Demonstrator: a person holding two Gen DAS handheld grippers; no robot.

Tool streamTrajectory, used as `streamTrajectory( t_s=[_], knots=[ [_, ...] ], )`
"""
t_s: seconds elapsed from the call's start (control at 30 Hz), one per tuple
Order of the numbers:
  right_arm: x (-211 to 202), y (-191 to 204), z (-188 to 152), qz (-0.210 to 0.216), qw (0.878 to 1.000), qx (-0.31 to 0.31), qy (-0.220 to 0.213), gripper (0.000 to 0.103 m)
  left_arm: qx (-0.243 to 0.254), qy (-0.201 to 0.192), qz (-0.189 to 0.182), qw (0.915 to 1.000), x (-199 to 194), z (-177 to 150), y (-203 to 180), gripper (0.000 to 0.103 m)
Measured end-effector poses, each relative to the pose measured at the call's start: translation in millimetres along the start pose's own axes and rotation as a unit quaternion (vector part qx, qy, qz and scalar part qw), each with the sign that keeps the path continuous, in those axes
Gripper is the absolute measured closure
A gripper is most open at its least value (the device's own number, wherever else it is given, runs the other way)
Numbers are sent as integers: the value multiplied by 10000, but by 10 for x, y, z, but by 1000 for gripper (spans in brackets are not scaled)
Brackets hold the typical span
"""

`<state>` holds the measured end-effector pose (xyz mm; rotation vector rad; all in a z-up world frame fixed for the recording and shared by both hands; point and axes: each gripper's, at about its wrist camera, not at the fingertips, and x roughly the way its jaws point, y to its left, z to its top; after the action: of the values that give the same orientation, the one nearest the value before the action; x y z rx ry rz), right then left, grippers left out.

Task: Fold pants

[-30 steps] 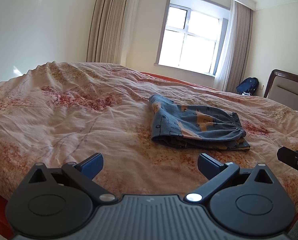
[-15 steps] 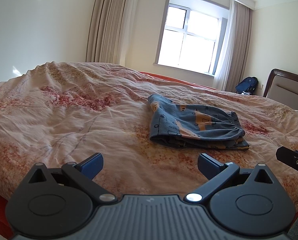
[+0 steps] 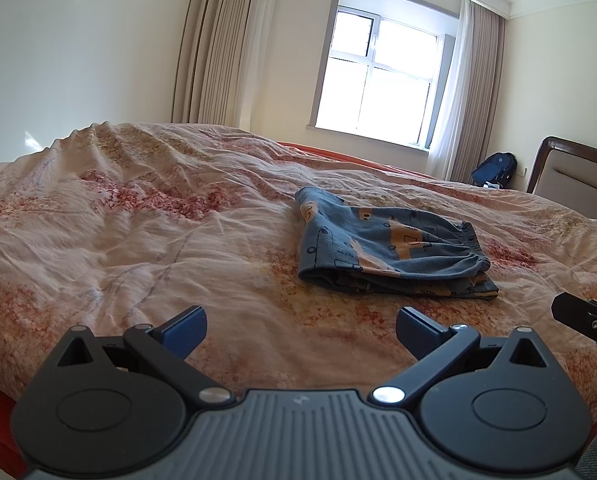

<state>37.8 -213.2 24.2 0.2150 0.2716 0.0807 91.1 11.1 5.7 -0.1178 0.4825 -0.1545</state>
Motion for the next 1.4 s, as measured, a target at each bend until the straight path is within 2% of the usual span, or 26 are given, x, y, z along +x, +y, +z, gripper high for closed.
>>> streamTrajectory(
  t_s=[1.1,1.2,1.4],
  knots=[
    [1,-6,-16,28,10000,39,66,0,16,-8,-89,10000,-24,-3,-23,0],
    [1,-6,-16,23,10000,37,66,0,-2,76,-15,10000,-24,0,-45,0],
    [3,-8,-21,20,10000,40,70,0,157,-1,73,9999,-39,-12,-81,0]
  ],
)
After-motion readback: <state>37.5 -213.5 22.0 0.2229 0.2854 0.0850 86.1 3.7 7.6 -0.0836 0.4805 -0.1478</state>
